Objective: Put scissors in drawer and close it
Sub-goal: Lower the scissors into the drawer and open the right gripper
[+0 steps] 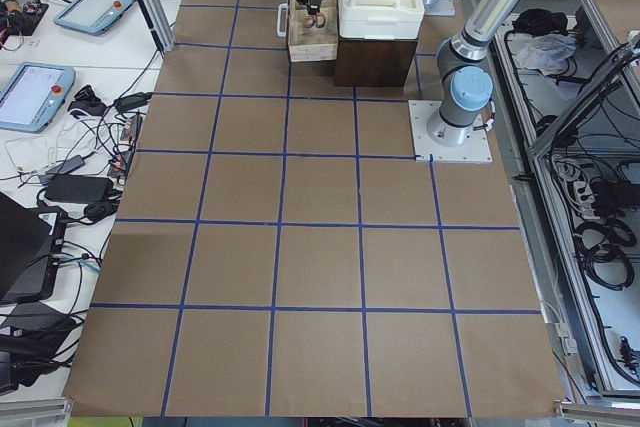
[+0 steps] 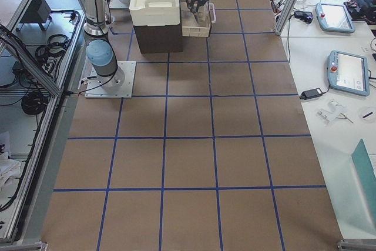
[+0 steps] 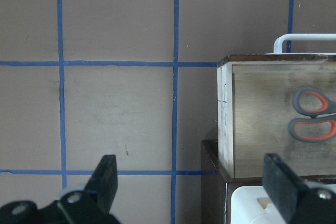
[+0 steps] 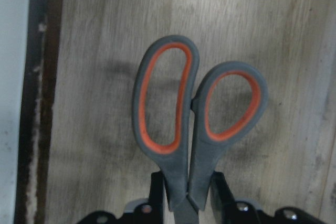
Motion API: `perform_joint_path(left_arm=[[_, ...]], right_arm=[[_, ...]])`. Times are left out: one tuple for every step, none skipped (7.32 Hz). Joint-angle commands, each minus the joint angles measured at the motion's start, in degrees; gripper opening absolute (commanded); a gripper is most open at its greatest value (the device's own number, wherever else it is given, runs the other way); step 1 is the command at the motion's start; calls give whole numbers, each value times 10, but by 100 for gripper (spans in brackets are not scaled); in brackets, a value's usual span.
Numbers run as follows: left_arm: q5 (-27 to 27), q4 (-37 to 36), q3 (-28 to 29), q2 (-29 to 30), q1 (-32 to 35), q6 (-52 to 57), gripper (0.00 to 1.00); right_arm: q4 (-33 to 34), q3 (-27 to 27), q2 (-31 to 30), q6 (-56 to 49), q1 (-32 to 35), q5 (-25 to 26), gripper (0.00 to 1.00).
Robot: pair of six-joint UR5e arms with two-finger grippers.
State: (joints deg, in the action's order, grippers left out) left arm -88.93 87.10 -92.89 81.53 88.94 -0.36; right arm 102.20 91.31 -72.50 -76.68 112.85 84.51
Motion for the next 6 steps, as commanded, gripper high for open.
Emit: perform_joint_path(left_arm=[[0, 1, -2, 3, 0, 4, 100], [1, 0, -4, 2, 0, 3, 100], [0, 0, -4, 1, 0, 3, 100], [0, 0, -5, 0, 0, 3, 100], [0, 1, -5, -1, 0, 4, 100], [0, 0, -5, -1, 1, 4, 100]], right_arm=[[1, 5, 11, 7, 1, 1, 0], [1, 4, 11, 20, 1, 0, 5], [3, 1, 7, 22, 3, 0, 67], [14, -3, 5, 30, 4, 0, 99], [37, -8, 3, 51, 4, 4, 100], [41, -10, -9, 125, 4, 1, 100]])
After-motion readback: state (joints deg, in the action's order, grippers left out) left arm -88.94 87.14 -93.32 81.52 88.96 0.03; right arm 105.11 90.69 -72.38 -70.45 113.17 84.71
